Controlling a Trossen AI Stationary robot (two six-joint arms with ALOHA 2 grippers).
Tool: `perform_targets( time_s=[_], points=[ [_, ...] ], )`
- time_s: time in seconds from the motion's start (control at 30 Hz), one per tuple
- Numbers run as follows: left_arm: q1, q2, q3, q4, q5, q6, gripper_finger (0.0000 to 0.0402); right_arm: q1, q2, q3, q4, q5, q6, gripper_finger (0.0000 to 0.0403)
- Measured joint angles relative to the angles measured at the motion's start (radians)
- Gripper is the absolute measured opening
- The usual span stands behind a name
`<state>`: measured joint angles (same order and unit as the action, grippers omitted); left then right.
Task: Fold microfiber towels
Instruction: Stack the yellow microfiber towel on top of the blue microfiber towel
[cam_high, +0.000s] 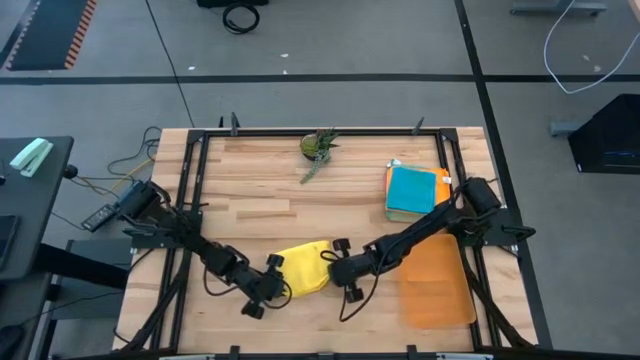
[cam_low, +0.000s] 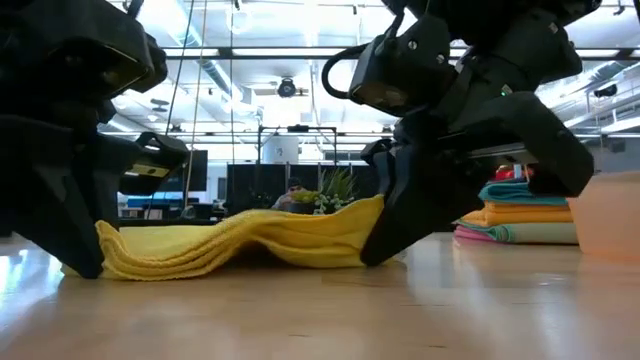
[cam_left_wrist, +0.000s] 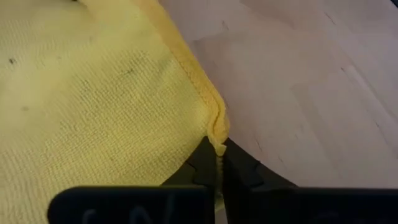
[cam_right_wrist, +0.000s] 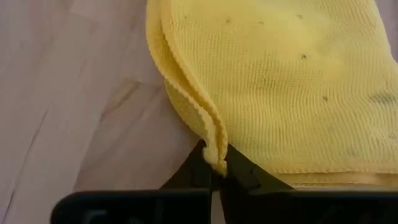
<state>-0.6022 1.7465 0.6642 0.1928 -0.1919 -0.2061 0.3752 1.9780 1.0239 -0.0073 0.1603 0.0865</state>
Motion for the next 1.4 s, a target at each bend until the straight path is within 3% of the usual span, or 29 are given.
perform_targets(
  time_s=[0.2,0.5,0.73,0.93,1.2,1.33,1.4],
  points=[
    [0.094,-0.091,0.057,0.006,-0.066,0.132,0.0011,-0.01,-0.229,-0.01,-0.298,0.053,0.008,0.0009],
    [0.389,-0.079,0.272,0.01,-0.03,0.394,0.0011,-0.073,-0.652,-0.006,-0.813,0.36,0.089,0.0007],
    [0.606,-0.041,0.435,0.023,0.102,0.534,0.0011,-0.175,-0.906,-0.006,-1.113,0.572,0.15,0.0007],
    [0.719,0.148,0.672,0.025,0.238,0.617,0.0011,-0.258,-1.016,-0.005,-1.307,0.664,0.171,0.0007],
    [0.796,0.448,1.102,-0.065,0.264,0.782,0.0011,-0.387,-1.043,-0.009,-1.529,0.88,0.176,0.0007],
    [0.827,0.546,1.274,-0.152,0.275,0.824,0.0011,-0.481,-1.107,-0.084,-1.522,0.886,0.162,0.0007],
    [0.837,0.582,1.316,-0.192,0.283,0.829,0.0011,-0.508,-1.141,-0.157,-1.489,0.839,0.137,0.0007]
  ],
)
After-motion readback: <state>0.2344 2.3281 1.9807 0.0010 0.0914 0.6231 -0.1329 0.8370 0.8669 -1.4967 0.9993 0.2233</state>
